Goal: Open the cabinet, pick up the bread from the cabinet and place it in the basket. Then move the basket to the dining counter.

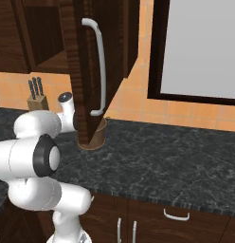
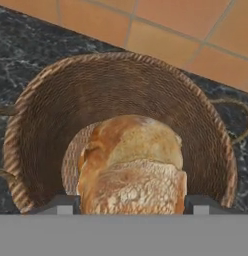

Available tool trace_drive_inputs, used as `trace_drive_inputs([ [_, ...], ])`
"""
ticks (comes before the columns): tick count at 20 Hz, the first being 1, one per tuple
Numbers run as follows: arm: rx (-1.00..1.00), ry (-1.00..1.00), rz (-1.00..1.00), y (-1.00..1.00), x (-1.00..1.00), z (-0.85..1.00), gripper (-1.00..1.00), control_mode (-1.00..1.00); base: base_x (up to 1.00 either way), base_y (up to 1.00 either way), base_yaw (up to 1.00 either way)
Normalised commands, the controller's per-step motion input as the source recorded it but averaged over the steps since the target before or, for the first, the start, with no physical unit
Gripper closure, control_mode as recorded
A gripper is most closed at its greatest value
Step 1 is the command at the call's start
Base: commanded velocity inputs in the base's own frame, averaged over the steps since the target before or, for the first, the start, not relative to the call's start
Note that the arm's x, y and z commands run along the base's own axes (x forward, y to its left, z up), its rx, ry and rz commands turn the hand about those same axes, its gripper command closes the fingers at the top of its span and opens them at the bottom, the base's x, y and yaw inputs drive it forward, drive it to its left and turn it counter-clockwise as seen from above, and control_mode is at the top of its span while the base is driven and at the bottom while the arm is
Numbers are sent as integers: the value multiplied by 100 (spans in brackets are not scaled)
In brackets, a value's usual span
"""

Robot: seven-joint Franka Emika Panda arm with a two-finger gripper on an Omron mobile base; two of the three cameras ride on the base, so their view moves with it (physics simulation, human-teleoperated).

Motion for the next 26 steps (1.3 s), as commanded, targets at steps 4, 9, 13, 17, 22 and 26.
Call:
trace_drive_inputs([
  [4,0,0,0,-2,38,-34,100,-100,0,0,0],
  [9,0,0,0,0,5,-9,-100,-100,0,0,0],
  [13,0,-1,0,0,0,6,-100,-100,0,0,0],
  [17,0,0,-1,0,0,18,-100,-100,0,0,0],
  [22,0,-10,-12,0,-35,46,-100,-100,0,0,0],
  [26,1,-19,-36,2,-57,27,-100,-100,0,0,0],
])
